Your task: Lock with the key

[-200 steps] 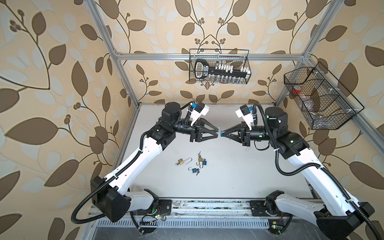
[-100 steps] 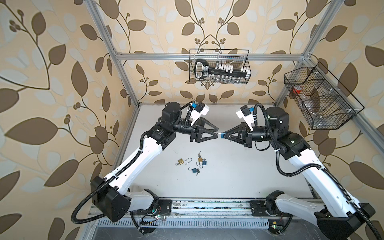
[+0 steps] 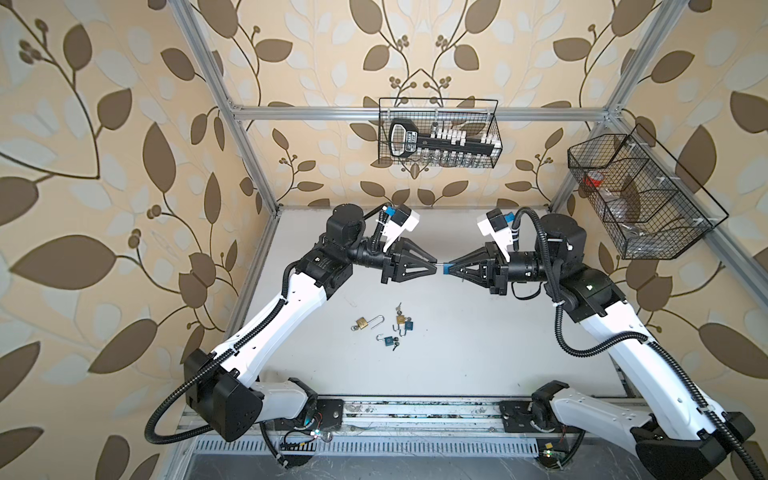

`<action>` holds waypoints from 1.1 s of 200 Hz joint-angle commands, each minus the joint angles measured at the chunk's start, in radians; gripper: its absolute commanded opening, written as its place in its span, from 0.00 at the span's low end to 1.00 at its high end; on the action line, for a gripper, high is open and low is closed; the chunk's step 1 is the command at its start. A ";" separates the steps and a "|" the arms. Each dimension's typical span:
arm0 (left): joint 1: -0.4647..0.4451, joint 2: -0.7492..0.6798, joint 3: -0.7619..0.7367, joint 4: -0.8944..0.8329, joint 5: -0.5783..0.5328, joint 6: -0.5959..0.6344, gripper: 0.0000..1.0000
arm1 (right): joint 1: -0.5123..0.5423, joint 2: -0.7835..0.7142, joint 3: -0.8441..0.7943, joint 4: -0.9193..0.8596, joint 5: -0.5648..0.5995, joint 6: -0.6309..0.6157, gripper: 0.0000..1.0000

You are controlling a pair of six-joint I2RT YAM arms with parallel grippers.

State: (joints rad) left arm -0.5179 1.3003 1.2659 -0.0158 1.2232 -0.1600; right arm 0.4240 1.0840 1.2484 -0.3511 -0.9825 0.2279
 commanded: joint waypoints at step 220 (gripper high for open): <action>-0.021 0.004 0.059 -0.026 0.003 0.038 0.00 | 0.022 0.026 -0.026 0.071 0.013 0.019 0.00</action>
State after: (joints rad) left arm -0.5179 1.3014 1.2709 -0.0376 1.2209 -0.1566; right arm 0.4255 1.0897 1.2388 -0.3386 -0.9512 0.2249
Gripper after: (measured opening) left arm 0.048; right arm 0.112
